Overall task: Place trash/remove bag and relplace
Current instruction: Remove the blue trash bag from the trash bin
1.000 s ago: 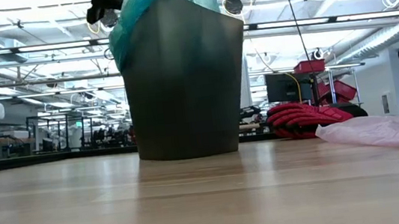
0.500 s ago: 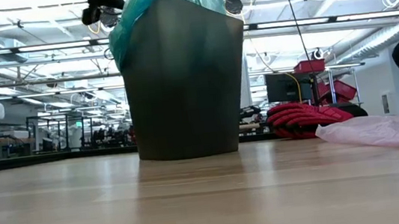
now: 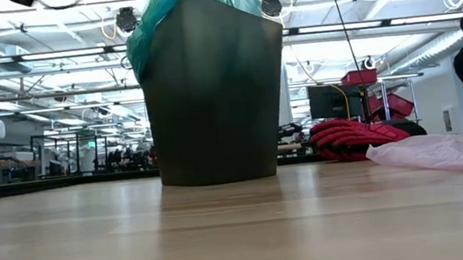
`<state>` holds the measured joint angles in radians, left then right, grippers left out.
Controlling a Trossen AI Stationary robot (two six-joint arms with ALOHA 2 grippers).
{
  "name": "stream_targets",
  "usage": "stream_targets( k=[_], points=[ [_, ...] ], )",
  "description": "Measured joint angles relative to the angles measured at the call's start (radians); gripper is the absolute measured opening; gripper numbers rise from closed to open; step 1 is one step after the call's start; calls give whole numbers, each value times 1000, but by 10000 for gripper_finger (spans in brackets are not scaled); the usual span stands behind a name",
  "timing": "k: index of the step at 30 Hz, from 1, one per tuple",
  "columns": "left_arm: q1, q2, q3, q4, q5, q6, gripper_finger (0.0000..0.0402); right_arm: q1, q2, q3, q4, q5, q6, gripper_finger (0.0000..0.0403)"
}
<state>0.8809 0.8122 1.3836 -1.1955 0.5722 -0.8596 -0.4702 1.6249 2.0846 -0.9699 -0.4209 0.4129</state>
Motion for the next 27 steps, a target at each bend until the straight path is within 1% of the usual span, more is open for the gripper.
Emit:
stream_targets(
  k=[3,5,8,10,12,14,17,20,24,26,27],
  points=[
    [-10,-115,-88,76,-25,-197,0,-43,0,0,0,-72,-35,226],
    [-22,-176,-132,138,-72,-296,0,-69,0,0,-1,-117,-63,226],
    [-40,-218,-177,226,-149,-386,0,-103,0,0,-8,-187,-93,226],
    [-48,-222,-185,257,-160,-399,0,-120,0,0,-11,-221,-102,226],
    [-56,-216,-196,253,-165,-387,0,-132,0,0,-13,-239,-114,226],
    [-67,-193,-216,256,-166,-343,0,-134,0,0,-13,-240,-126,226],
    [-81,-137,-265,245,-166,-260,0,-133,0,0,-15,-240,-141,226],
    [-86,-69,-332,294,-158,-181,0,-133,0,0,-15,-240,-149,226],
    [-76,55,-433,521,-89,-76,0,-133,0,0,-15,-240,-149,226],
    [-49,124,-473,651,-43,-36,0,-133,0,0,-15,-240,-145,226],
    [-25,155,-486,683,-19,-10,0,-132,0,0,-15,-240,-145,226]
  ],
)
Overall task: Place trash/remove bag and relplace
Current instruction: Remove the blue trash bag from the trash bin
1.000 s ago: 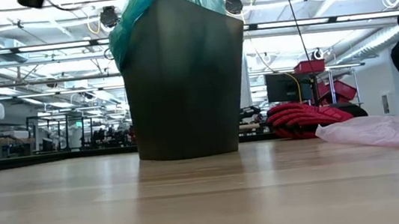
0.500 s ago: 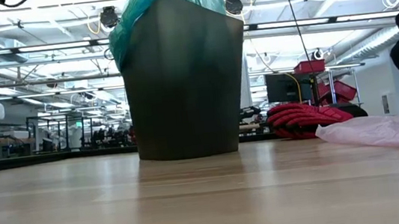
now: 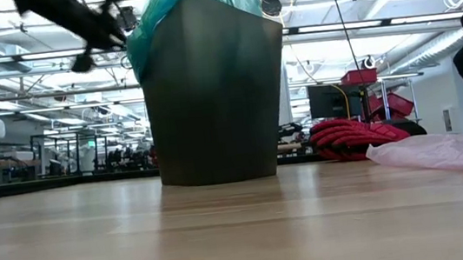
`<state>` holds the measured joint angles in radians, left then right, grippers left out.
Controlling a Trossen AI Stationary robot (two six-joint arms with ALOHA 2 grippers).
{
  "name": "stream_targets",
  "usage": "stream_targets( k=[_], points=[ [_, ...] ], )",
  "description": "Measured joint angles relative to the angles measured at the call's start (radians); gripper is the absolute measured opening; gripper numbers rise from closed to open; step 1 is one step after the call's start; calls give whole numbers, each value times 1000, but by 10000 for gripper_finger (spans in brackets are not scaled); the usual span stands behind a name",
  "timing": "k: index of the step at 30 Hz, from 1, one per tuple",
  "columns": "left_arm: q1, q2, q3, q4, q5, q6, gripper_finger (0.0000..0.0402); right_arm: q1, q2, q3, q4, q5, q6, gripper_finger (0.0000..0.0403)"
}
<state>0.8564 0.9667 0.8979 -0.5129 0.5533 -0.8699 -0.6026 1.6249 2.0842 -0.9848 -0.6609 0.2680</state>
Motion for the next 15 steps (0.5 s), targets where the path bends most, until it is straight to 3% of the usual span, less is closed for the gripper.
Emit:
stream_targets(
  k=[7,11,15],
  points=[
    [120,270,-25,27,164,158,0,9,0,0,-1,5,17,226],
    [49,330,-24,122,336,145,0,13,0,0,-1,4,35,226],
    [-75,318,-22,143,349,111,0,17,0,0,-1,4,38,226]
  ],
)
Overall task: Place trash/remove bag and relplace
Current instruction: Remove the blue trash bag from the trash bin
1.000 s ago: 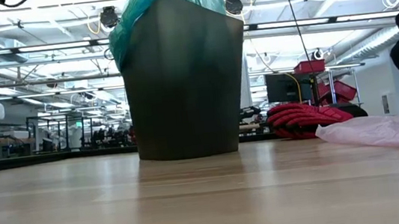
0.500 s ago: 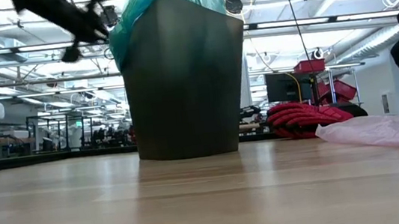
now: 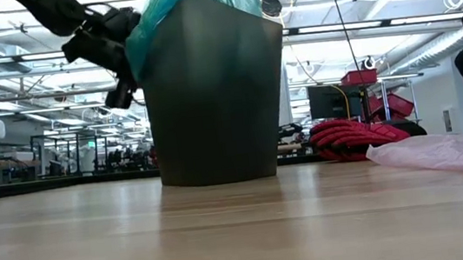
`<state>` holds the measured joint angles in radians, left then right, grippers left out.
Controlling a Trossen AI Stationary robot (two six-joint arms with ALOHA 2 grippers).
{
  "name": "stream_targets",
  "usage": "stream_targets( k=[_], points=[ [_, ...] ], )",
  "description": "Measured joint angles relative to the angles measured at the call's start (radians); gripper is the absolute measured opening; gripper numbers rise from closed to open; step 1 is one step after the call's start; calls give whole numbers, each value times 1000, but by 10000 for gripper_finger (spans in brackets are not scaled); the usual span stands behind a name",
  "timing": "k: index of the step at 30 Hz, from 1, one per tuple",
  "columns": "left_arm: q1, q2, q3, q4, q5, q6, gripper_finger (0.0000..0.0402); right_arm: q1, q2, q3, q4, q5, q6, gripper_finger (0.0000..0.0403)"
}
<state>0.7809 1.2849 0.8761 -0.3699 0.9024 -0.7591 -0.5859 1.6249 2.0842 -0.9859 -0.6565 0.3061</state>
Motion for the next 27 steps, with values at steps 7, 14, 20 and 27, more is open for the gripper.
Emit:
stream_targets(
  k=[7,14,20,27],
  points=[
    [-201,-96,0,69,-13,-186,0,6,0,0,0,-1,-2,226],
    [-314,-288,0,90,-169,-353,0,6,0,0,-2,-4,-4,226],
    [-323,-352,0,-130,-384,-312,0,6,0,0,-3,-4,-6,226],
    [-296,-336,0,-177,-450,-167,56,6,0,0,-2,-4,-5,226]
  ],
)
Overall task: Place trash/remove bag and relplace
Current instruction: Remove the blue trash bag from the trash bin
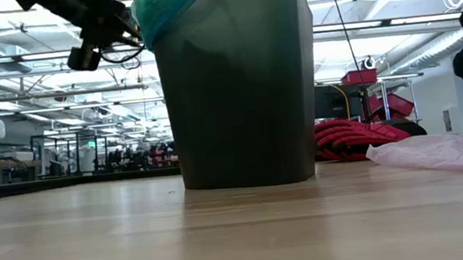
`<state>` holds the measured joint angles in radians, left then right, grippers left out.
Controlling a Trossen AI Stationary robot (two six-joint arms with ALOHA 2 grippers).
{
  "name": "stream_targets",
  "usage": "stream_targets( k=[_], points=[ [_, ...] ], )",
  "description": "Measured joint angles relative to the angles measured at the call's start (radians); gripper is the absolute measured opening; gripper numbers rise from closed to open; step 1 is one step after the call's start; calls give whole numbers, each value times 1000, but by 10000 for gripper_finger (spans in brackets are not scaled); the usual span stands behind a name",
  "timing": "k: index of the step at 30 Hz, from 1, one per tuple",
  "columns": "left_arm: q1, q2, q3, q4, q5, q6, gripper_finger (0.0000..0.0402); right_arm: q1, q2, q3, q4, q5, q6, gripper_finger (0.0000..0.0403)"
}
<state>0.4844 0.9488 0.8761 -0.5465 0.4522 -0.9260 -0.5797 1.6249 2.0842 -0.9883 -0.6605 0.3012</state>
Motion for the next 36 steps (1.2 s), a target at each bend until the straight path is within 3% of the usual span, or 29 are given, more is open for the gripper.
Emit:
stream_targets(
  k=[2,9,17,22,28,36],
  points=[
    [17,13,0,37,14,36,85,4,0,0,0,0,0,226],
    [39,137,0,258,201,78,163,20,0,0,5,0,0,226],
    [28,299,0,384,347,94,173,42,0,0,5,0,0,226],
    [17,291,21,469,367,68,134,46,0,0,5,1,5,226],
    [17,224,102,474,367,70,16,45,0,0,4,5,-1,212],
    [18,159,220,443,288,72,2,45,0,0,-2,5,-54,192]
  ],
)
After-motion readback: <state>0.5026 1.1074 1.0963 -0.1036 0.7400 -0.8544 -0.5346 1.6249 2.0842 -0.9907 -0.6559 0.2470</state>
